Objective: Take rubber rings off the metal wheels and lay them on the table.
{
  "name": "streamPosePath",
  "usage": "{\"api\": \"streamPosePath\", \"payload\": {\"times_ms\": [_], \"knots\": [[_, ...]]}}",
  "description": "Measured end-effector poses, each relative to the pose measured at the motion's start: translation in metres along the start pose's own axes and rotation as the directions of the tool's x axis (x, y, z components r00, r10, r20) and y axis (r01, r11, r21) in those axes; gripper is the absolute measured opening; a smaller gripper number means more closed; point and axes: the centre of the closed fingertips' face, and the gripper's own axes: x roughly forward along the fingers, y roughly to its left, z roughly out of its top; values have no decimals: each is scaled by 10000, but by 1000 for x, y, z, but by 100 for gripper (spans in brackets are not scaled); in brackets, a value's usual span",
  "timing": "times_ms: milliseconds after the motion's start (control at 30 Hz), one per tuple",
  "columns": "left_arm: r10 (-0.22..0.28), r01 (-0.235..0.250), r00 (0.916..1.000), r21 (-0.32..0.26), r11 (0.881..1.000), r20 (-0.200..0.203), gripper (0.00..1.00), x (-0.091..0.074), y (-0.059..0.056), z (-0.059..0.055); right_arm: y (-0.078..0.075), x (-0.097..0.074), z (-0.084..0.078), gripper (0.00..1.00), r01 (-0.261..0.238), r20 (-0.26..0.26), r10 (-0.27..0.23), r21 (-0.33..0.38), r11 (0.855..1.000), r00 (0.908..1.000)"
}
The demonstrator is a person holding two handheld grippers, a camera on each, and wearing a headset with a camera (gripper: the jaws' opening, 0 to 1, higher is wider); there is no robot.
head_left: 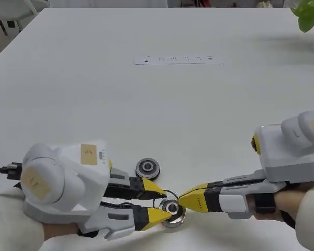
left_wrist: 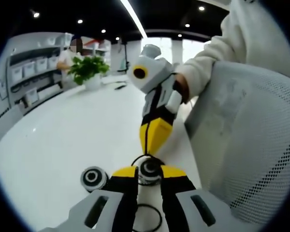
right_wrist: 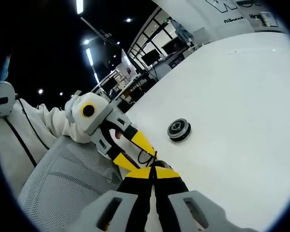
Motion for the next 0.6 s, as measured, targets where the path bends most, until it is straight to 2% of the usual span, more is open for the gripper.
{"api": "streamPosePath", "payload": {"times_ms": [100, 300, 467, 600], "knots": [[152, -155, 9997, 175, 9997, 187, 24, -10, 5, 9, -2, -2, 2, 0, 76, 25, -76, 18, 10000, 10000], [349, -355, 9977, 108, 9993, 581, 35, -33, 11, 23, 1, -6, 4, 0, 138, -102, -140, -180, 9997, 9998], [668, -681, 9956, 176, 9975, 653, 42, -56, 16, 27, 5, -10, 11, 0, 247, -155, -256, -549, 9982, 9996], [982, -984, 9927, -8, 9951, 699, 56, -76, 19, 26, 6, -14, 17, 0, 303, -145, -315, -734, 9968, 9994]]}}
